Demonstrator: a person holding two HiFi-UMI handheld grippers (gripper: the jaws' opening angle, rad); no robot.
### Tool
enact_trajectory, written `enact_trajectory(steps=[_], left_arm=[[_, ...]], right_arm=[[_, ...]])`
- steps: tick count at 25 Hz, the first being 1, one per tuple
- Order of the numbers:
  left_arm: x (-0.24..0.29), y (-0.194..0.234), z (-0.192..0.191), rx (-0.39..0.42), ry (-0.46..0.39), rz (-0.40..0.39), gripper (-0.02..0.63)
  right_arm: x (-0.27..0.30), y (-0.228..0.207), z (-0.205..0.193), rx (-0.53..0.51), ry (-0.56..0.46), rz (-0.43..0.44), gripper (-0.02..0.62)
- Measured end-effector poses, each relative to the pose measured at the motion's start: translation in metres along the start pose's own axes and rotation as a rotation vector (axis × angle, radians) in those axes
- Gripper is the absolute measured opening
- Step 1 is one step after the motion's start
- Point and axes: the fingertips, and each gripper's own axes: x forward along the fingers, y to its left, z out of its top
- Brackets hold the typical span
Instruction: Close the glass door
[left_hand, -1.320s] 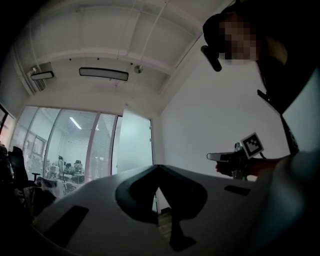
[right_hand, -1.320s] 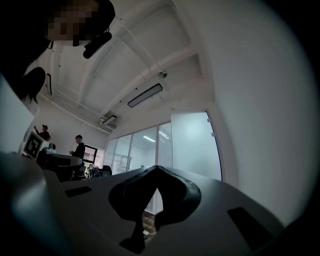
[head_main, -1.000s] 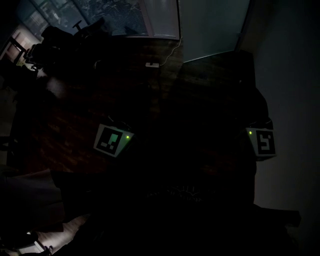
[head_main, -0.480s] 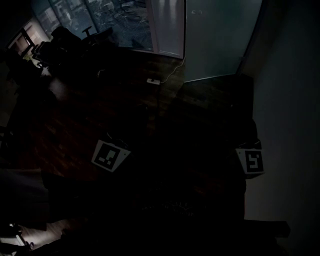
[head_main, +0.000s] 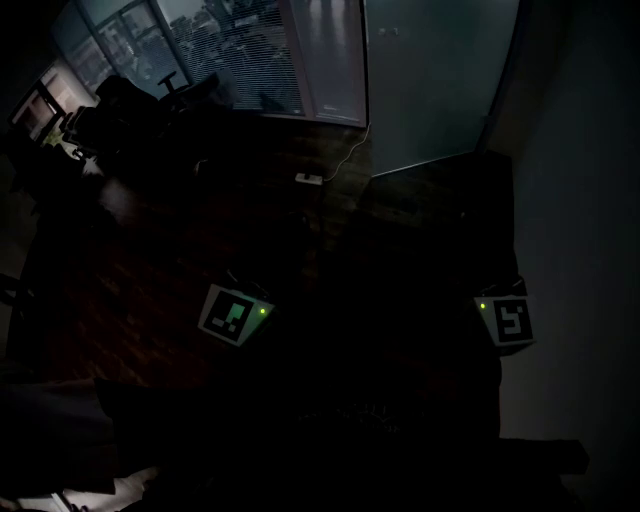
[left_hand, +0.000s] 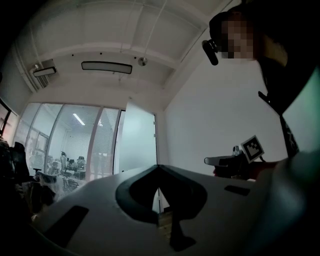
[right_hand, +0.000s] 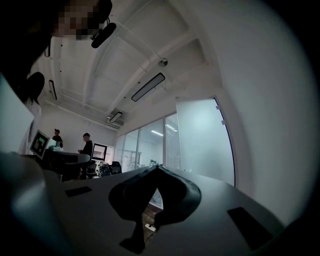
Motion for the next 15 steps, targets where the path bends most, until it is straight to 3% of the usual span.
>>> enact_trajectory(steps=[15], left_arm=[[0.069,0.097,-0.002,-0.004,-0.027,-0.052,0.002]], right_arm=[[0.109,-0.005,-0.006,-0.044,0.001,-0.052,0.002]])
